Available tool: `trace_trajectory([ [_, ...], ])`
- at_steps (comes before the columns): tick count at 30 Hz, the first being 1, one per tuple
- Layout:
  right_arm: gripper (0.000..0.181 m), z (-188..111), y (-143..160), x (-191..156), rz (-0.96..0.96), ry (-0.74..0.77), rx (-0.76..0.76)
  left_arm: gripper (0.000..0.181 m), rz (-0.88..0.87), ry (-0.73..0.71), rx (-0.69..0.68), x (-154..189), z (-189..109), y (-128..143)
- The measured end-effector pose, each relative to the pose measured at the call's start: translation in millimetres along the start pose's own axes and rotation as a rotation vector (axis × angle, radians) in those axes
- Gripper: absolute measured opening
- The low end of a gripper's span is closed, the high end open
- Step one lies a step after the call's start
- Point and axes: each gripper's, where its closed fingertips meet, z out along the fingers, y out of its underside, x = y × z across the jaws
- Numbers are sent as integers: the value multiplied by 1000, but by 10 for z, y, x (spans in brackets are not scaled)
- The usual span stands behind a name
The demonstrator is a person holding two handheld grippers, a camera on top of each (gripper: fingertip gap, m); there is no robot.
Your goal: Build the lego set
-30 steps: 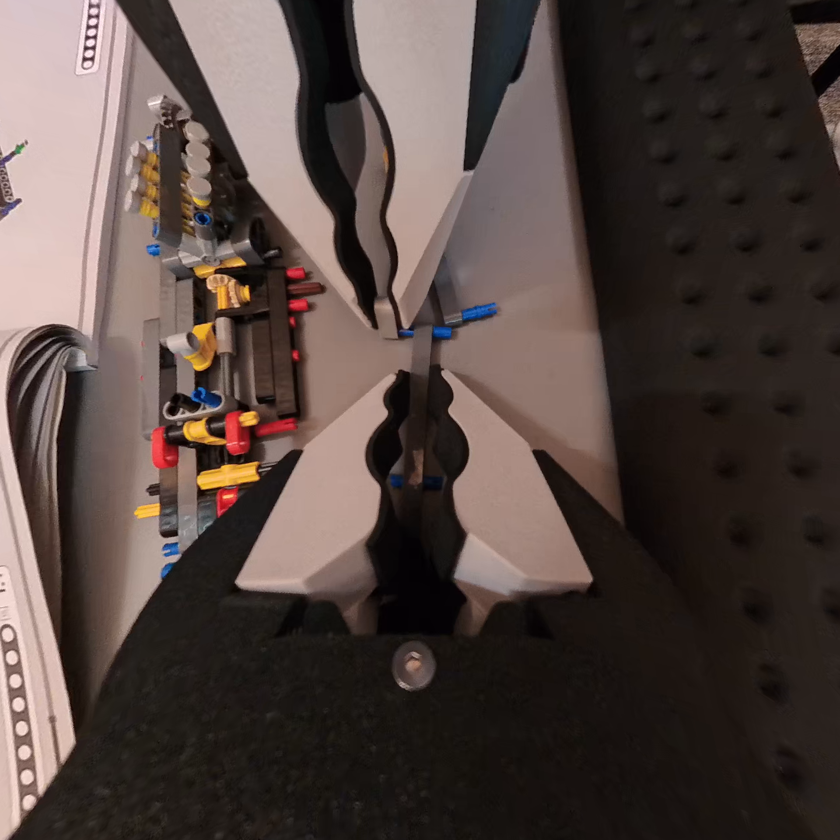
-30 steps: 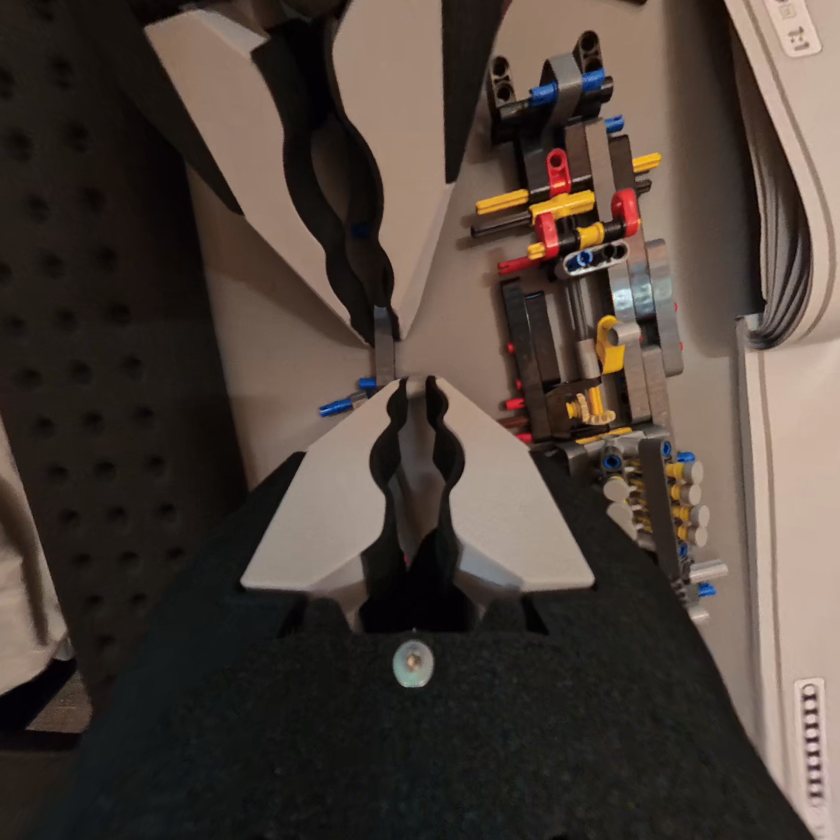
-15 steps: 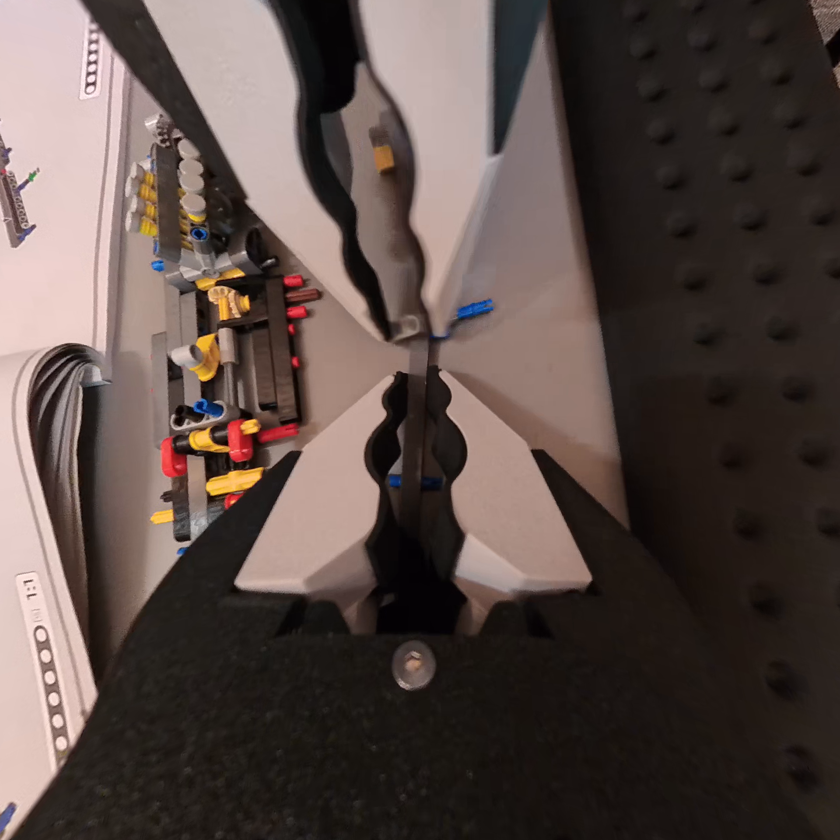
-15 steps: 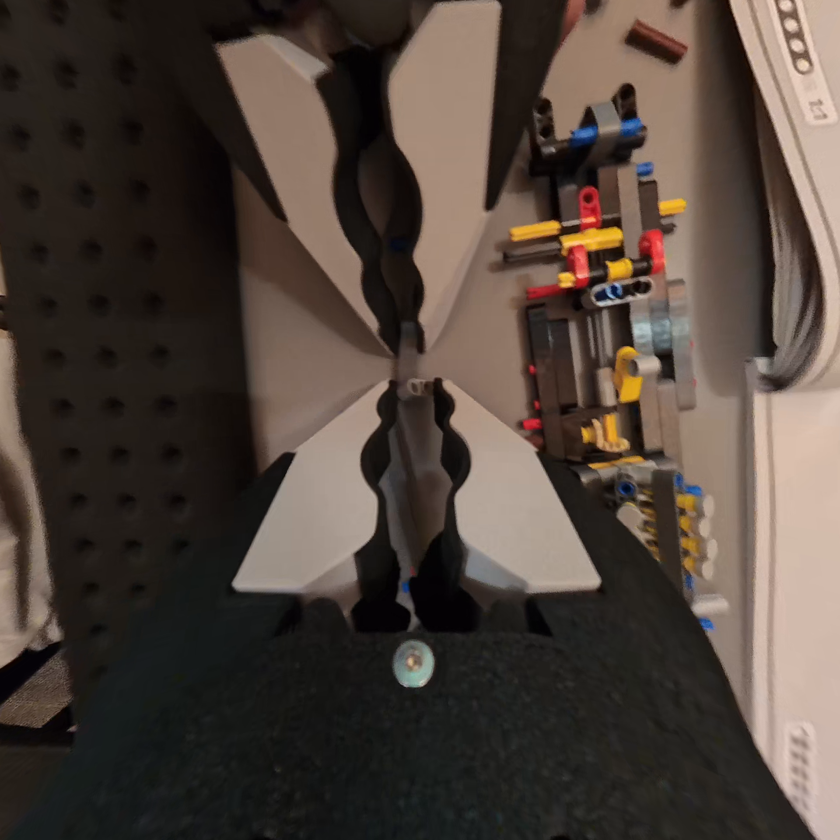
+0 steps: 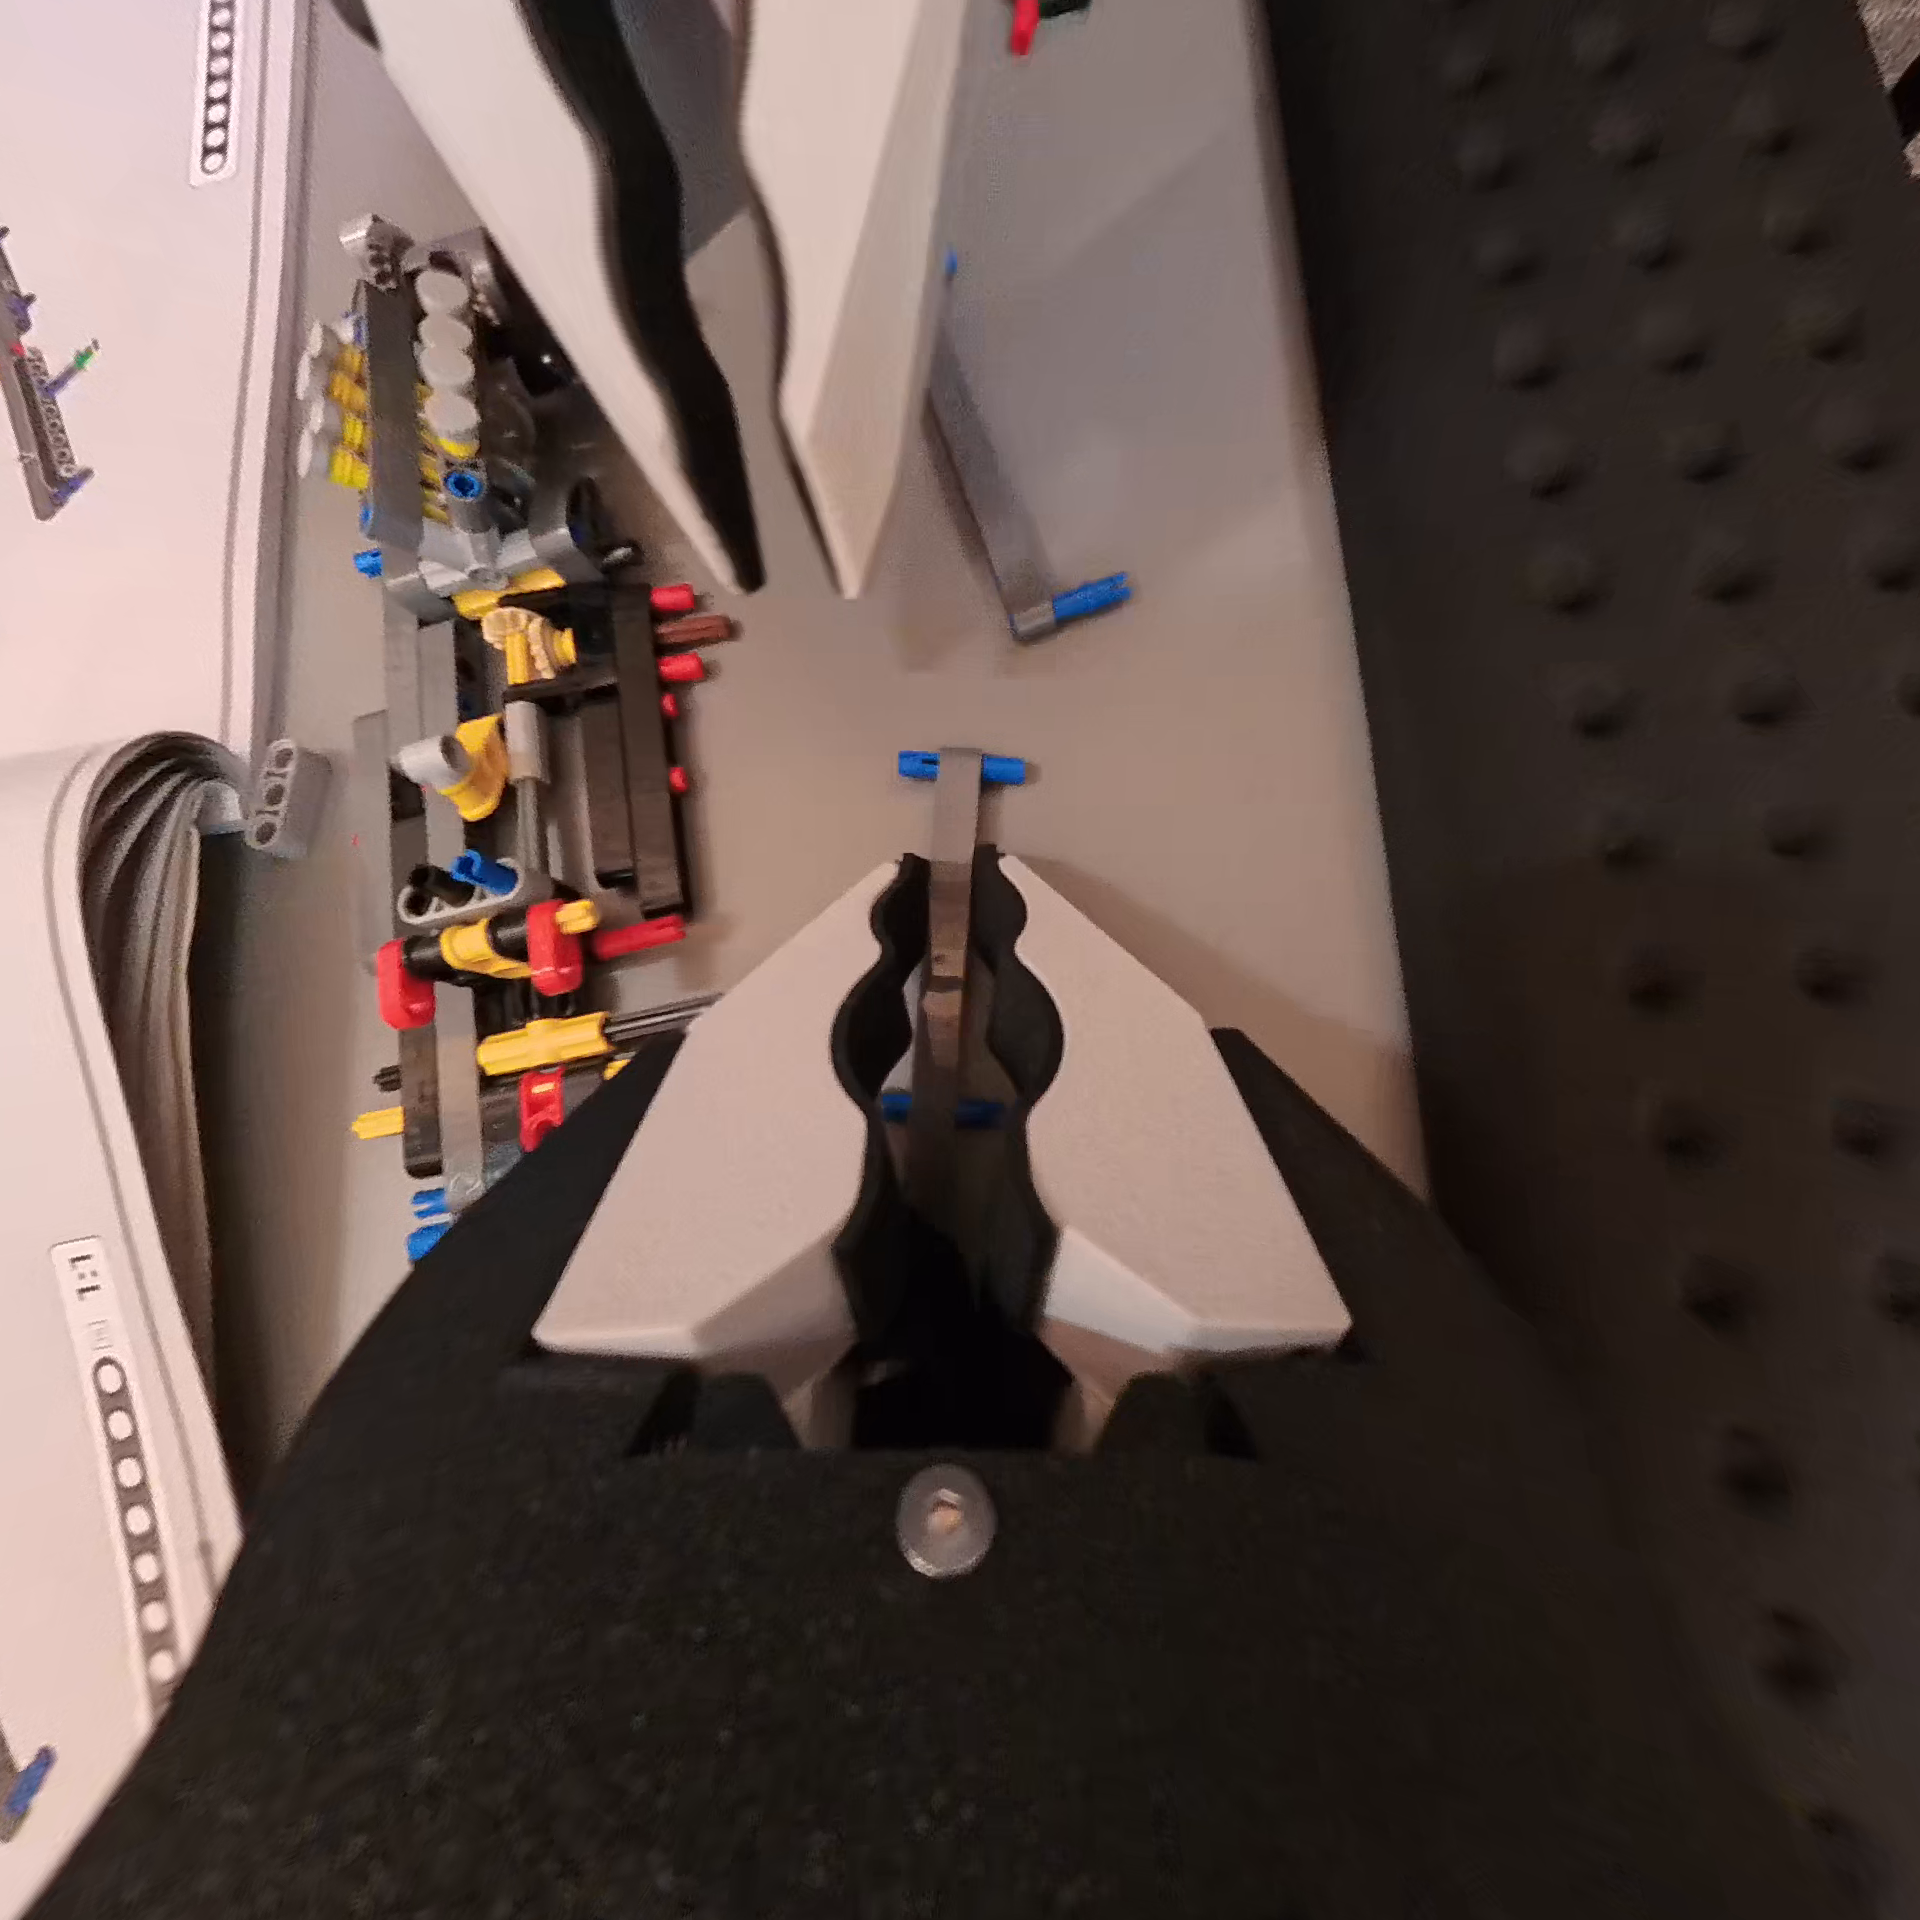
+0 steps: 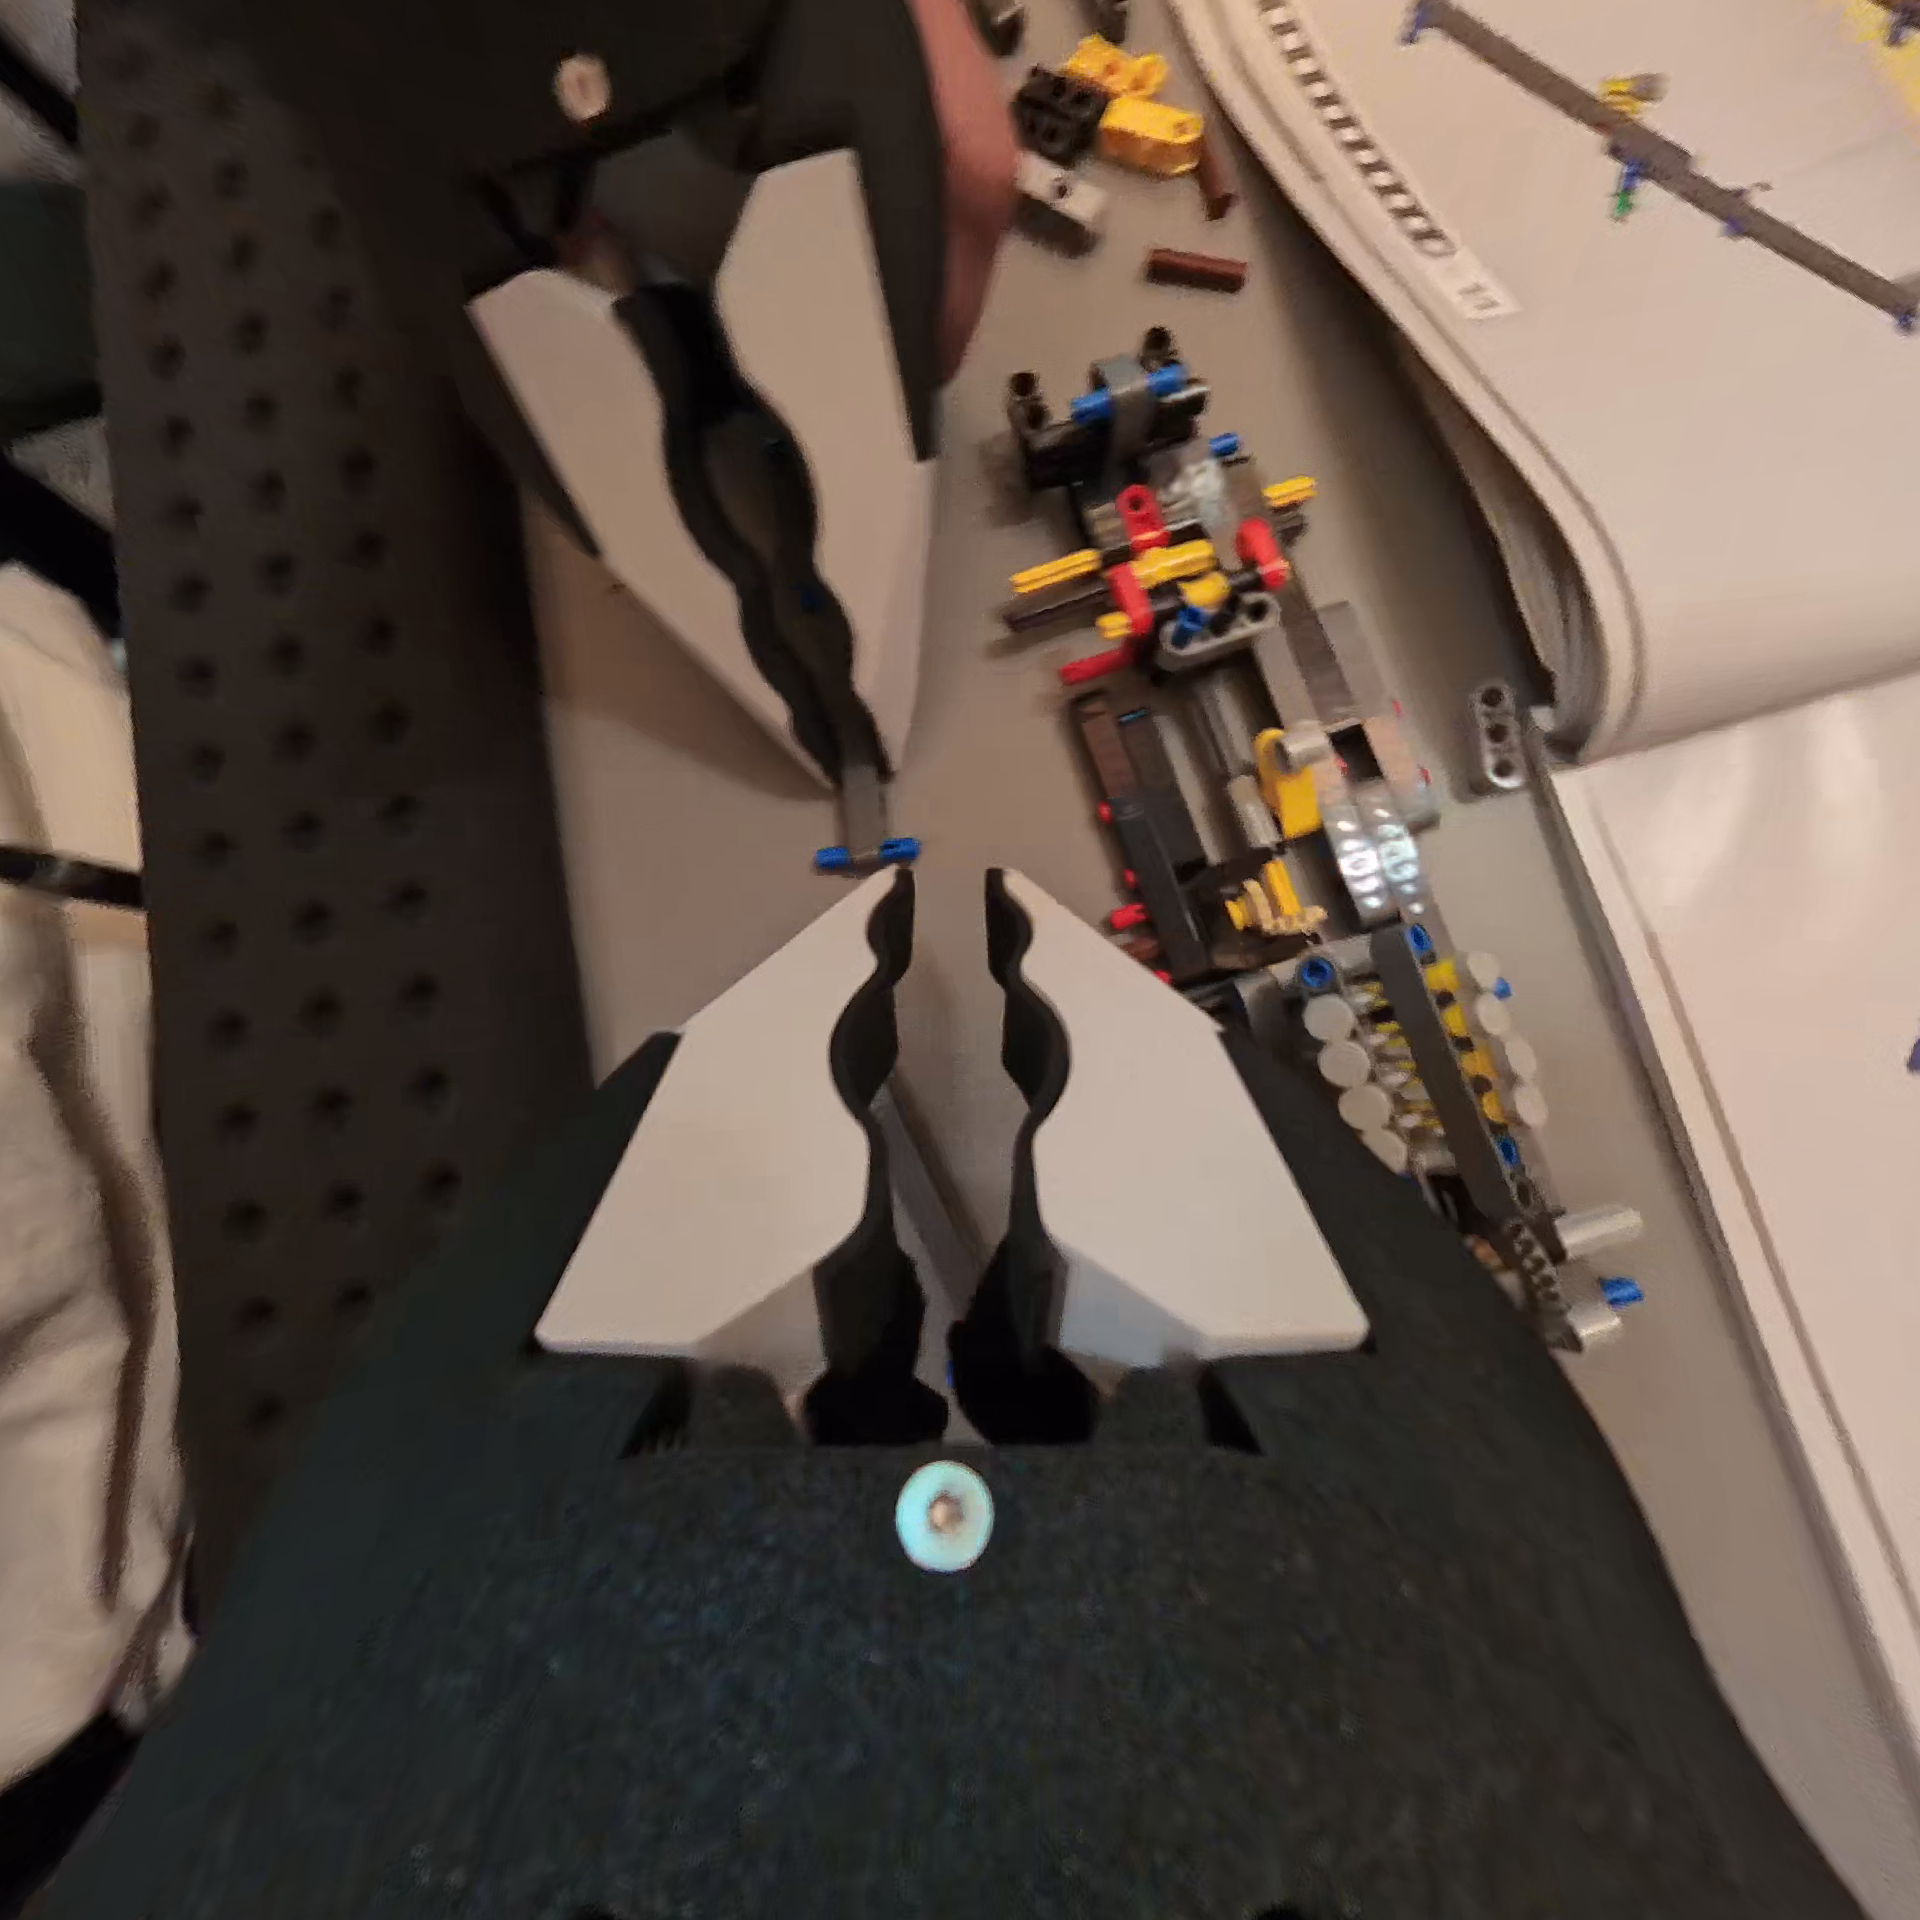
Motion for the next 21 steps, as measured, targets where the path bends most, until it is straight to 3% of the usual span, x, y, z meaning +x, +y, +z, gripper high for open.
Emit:
trace_trajectory([
  [2, 12, 3, 11, 105, 68, 42, 72, 8, -32, -3, 6, 2, 0, -9],
  [6, 12, -188, -82, 292, 227, 138, 345, 28, -138, -27, 73, -82, -153, -54],
  [9, 11, -376, -57, 403, 327, 207, 535, 25, -260, -65, 219, -275, -423, -217],
  [11, 10, -448, -17, 442, 323, 261, 588, 24, -284, -116, 239, -508, -516, -242],
  [14, 9, -478, -19, 421, 272, 293, 576, 13, -224, -205, 119, -952, -467, -155],
  [17, 6, -469, -51, 353, 234, 286, 584, 5, -170, -103, -8, -1157, -286, -162],
  [21, 6, -512, -47, 334, 236, 280, 601, 5, -106, 68, -199, -1156, -8, -162],
])
